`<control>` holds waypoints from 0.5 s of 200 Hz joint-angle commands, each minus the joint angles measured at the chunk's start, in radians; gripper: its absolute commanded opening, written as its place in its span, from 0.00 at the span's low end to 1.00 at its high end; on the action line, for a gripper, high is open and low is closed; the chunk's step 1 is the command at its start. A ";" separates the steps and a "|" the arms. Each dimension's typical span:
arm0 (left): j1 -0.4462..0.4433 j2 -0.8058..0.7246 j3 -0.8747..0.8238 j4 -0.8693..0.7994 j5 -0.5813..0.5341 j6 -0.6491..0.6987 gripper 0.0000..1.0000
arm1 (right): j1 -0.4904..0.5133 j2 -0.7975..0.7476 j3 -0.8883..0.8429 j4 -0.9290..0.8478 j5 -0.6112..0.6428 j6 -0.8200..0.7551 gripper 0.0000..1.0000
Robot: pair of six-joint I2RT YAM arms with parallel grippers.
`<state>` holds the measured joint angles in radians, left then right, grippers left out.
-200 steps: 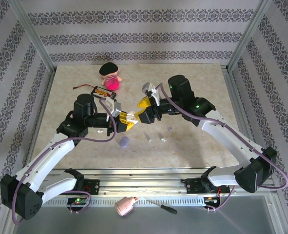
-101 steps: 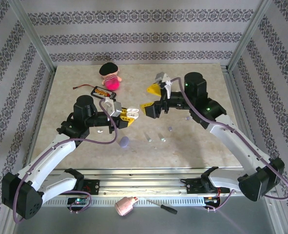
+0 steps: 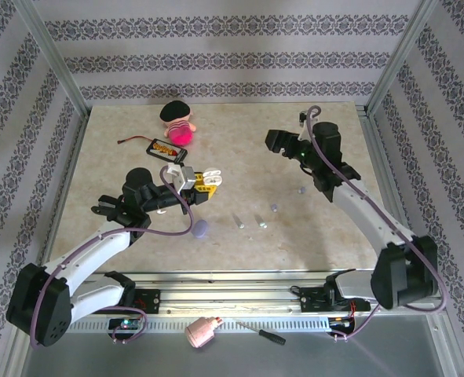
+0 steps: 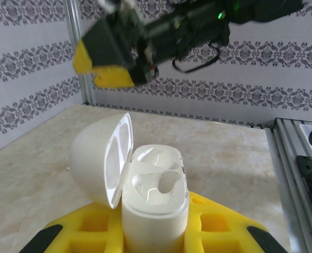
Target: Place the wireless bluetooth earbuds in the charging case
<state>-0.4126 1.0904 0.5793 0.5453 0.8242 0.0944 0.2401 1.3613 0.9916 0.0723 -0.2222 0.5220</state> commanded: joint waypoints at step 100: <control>-0.016 0.114 -0.005 0.228 -0.072 -0.005 0.00 | -0.053 0.644 0.434 -0.253 0.357 0.132 0.46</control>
<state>-0.4129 1.1992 0.5713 0.6823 0.7567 0.0998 0.1886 1.9289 1.3212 -0.0952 0.0525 0.6598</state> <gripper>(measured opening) 0.205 0.471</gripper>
